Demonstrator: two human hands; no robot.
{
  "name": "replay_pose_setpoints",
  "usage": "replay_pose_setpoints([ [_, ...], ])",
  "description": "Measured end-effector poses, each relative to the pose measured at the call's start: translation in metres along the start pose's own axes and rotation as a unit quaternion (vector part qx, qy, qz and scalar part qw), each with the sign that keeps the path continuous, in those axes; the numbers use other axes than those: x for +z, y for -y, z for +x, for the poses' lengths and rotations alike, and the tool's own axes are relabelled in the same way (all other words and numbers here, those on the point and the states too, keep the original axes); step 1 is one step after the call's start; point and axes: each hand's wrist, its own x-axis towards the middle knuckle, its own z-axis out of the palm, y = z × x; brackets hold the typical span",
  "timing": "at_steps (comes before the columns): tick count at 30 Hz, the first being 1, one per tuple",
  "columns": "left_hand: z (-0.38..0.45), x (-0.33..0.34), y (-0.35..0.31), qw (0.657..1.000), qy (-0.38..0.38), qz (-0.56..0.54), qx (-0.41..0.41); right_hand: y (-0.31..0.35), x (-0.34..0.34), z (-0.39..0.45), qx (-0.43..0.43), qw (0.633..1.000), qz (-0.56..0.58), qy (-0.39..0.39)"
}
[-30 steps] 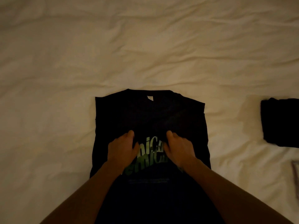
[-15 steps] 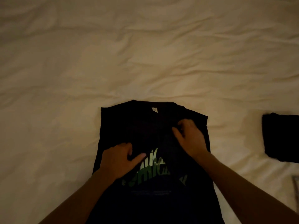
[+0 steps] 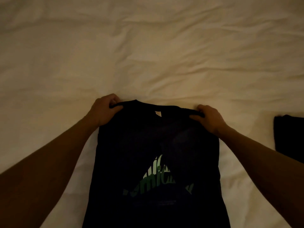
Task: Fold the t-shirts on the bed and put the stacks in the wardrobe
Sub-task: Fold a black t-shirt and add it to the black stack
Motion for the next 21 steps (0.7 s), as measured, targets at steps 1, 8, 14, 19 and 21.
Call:
replay_pose_setpoints([
  [1, -0.002, -0.001, -0.002, 1.0, -0.022, -0.018, 0.01, -0.001, -0.002, 0.0, 0.005, 1.0, -0.008, -0.007],
  [8, -0.023, 0.001, 0.0, 0.996, -0.067, -0.019, 0.052, -0.002, -0.009, -0.005, -0.007, 0.998, 0.042, -0.042],
  [14, -0.043, -0.015, -0.001, 0.997, -0.005, 0.047, 0.068, -0.01, -0.022, -0.024, -0.036, 0.999, 0.022, 0.021],
  [19, -0.062, -0.021, -0.011, 0.996, -0.033, 0.013, 0.082, -0.009, -0.033, -0.043, -0.068, 0.994, 0.073, -0.039],
  [21, -0.072, -0.022, -0.017, 0.995, -0.056, 0.0, 0.084, -0.01, -0.036, -0.052, -0.08, 0.992, 0.077, -0.056],
])
